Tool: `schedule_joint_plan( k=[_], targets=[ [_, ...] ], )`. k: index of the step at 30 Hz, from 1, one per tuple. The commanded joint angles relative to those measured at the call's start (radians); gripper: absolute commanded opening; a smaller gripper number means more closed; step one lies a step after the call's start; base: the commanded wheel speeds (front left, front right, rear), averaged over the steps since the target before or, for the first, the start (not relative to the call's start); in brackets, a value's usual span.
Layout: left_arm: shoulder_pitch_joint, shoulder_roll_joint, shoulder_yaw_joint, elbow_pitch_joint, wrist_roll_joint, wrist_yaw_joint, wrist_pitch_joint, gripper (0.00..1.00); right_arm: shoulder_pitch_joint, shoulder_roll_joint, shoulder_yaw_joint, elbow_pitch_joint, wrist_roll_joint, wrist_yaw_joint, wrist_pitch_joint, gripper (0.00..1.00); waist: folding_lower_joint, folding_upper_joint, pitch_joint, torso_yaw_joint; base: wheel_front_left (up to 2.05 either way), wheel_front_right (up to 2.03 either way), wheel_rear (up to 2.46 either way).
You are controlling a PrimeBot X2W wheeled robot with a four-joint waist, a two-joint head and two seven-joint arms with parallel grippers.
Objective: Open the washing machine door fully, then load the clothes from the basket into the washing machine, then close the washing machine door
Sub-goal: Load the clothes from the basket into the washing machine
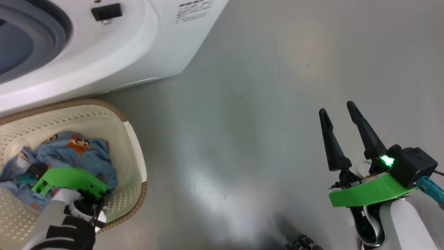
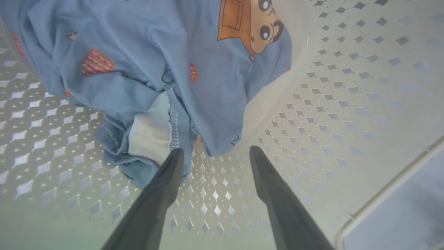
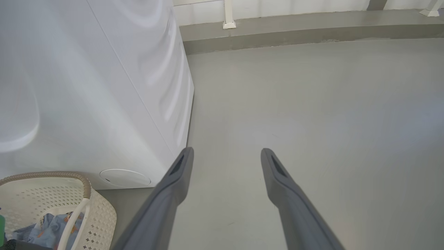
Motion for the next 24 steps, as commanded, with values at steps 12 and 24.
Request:
schedule_joint_plan(
  k=[12,24],
  targets=[
    [0.002,0.022,0.005,0.004,-0.001,0.013,-0.027,1.00,-0.001,-0.024,0.010,-0.034,-0.003,0.001,-0.005,1.00,0.0000,0.0000,0.038,0.013,0.00,0.00,0.00],
    [-0.017,0.022,-0.002,0.007,-0.007,-0.004,-0.052,1.00,-0.007,-0.032,0.008,-0.040,-0.004,0.001,-0.005,1.00,0.0000,0.0000,0.075,0.017,0.00,0.00,0.00]
  ],
)
